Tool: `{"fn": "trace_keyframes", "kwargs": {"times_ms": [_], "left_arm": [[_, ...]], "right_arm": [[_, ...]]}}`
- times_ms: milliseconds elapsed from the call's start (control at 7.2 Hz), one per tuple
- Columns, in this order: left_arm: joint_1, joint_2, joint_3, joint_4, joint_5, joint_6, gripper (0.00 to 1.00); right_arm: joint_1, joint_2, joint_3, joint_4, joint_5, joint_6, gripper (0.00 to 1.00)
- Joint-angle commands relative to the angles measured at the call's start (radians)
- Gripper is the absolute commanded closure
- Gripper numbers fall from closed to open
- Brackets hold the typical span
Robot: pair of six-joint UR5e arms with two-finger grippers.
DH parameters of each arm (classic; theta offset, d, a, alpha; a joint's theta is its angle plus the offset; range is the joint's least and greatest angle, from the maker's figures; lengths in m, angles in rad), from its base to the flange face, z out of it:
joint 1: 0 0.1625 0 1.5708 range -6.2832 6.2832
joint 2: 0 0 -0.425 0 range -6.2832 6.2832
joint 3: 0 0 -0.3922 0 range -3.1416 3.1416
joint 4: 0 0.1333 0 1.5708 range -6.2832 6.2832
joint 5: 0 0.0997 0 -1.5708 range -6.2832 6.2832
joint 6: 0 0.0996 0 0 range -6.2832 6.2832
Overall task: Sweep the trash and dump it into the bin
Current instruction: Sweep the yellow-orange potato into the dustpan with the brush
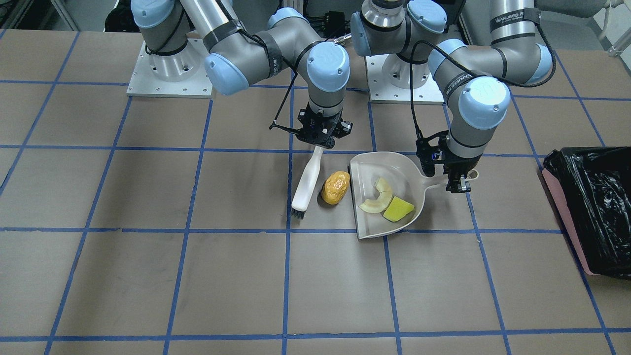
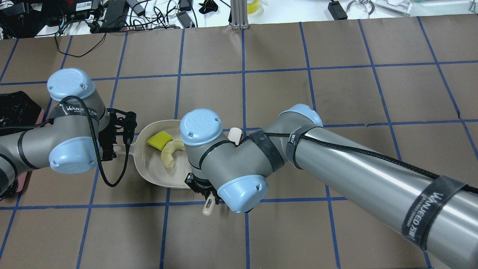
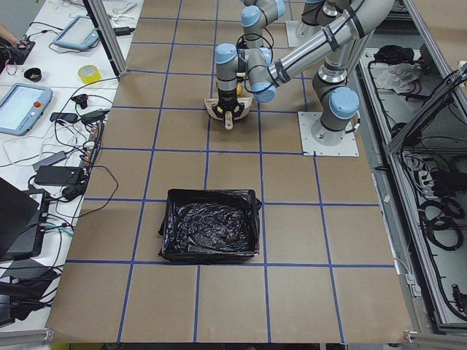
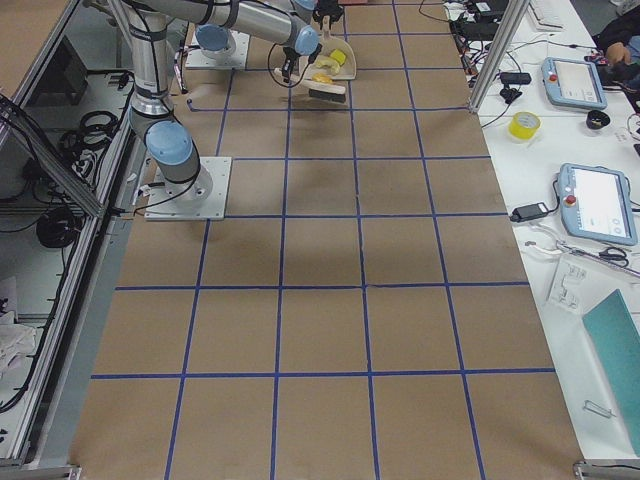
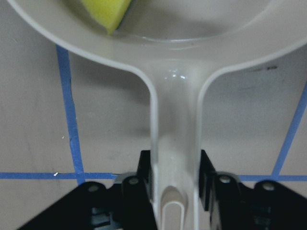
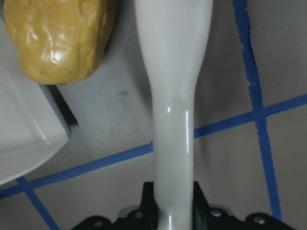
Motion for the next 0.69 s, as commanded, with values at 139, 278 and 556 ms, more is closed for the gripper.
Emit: {"fn": "trace_keyframes", "kwargs": {"times_ms": [139,278,556], "left_arm": [[0.0,-0.001,-0.001,0.0,-0.002,0.001,1.0],[0.0,0.001,-0.001,0.0,-0.002,0.001,1.0],[0.0,0.001,-0.001,0.0,-0.002,0.002,1.0]], "right_arm": [[0.066,0.039,-0.014,-0.088,0.013,0.077,1.0],[0.092,0.077,-0.058,-0.131,0.012,0.134,1.0],[0.129,0.149,-0.209,-0.127,0.056,0.226,1.0]]}}
